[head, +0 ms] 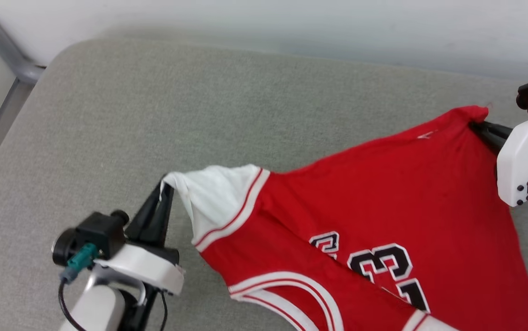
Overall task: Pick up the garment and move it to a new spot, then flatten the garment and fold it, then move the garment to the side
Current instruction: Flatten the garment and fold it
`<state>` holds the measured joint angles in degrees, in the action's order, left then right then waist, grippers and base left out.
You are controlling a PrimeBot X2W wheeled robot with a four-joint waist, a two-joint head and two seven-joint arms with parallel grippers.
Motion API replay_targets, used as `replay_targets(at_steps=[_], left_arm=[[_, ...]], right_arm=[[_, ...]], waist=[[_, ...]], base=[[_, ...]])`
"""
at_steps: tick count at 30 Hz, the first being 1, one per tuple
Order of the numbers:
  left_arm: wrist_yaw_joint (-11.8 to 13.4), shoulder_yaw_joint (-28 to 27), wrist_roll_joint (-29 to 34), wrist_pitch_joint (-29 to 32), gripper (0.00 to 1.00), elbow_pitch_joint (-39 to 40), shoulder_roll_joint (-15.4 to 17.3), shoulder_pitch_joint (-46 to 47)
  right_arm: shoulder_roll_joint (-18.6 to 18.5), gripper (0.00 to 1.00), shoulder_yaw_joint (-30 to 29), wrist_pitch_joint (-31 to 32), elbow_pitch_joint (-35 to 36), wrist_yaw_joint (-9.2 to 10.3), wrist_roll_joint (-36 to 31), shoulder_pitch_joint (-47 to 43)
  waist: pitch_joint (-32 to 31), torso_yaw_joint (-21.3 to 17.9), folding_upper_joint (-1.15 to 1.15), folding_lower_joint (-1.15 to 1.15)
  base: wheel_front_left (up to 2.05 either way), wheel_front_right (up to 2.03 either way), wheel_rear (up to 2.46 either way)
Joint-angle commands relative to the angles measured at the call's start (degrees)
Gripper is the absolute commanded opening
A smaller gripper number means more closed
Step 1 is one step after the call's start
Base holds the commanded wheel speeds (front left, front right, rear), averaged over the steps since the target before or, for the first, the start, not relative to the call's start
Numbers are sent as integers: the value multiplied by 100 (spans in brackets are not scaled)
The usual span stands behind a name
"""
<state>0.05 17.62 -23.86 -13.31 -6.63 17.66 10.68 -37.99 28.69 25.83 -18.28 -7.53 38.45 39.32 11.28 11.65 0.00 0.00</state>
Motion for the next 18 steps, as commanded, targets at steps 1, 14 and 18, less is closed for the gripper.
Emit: replay_targets(at_steps=[1,14,18], left_arm=[[27,-63,40,30,0,129,79,164],[-222,-253,286,819,0,1166,728,2114],[-378,-291,273,1049,0,1236,880,2913]], right_arm=[[28,0,-76,-108,107,10,4,-86],[500,0,-1436,-772,1074,9,-465,6],[666,0,-1788,-748,1329,9,-685,271]], waist=[[-219,-172,0,0],[-402,-526,0,0],[-258,-576,0,0]], base=[[0,0,0],[0,0,0],[0,0,0]])
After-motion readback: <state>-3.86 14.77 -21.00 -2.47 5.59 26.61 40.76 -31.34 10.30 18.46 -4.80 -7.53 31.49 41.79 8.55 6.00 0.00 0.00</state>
